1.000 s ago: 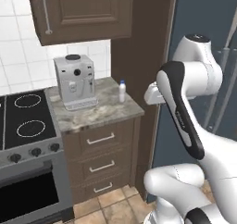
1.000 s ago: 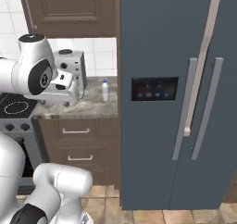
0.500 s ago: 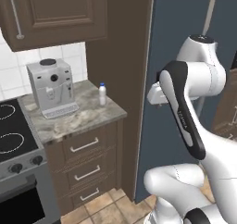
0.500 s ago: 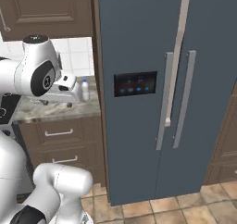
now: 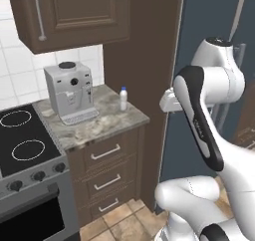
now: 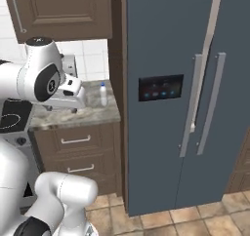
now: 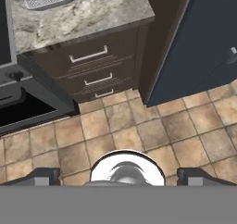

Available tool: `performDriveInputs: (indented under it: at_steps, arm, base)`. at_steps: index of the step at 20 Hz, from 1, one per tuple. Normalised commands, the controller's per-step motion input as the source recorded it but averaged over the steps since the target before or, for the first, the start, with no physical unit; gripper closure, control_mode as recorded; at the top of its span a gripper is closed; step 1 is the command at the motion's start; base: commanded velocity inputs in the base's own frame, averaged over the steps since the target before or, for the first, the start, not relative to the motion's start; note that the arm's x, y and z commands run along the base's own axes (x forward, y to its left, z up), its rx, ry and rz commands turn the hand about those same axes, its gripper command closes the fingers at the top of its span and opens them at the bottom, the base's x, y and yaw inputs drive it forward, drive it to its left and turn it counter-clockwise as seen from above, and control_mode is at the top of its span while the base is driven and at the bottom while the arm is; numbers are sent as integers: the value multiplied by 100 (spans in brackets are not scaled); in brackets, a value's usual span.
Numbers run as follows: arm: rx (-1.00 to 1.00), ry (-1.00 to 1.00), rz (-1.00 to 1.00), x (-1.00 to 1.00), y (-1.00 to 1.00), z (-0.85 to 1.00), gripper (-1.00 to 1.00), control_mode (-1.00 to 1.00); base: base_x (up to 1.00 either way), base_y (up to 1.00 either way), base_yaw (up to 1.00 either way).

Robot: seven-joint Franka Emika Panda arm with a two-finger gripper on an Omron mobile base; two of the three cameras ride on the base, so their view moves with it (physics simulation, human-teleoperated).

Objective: Place the drinks on the dining counter in a tight cluster.

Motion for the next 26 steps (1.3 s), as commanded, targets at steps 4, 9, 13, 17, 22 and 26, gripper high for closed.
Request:
performDriveInputs:
  at_steps: [4, 9, 13, 17, 22, 26]
  arm:
    - [0, 0, 0, 0, 0, 0, -100, 100]
    - [0, 0, 0, 0, 0, 0, -100, 100]
    - [0, 0, 0, 0, 0, 0, -100, 100]
    - [0, 0, 0, 0, 0, 0, -100, 100]
    - [0, 0, 0, 0, 0, 0, -100, 100]
    - [0, 0, 0, 0, 0, 0, -100, 100]
  base:
    - [34, 23, 0]
    - [69, 13, 0]
    - [89, 28, 0]
    - [100, 11, 0]
    - [70, -37, -14]
    - [44, -64, -3]
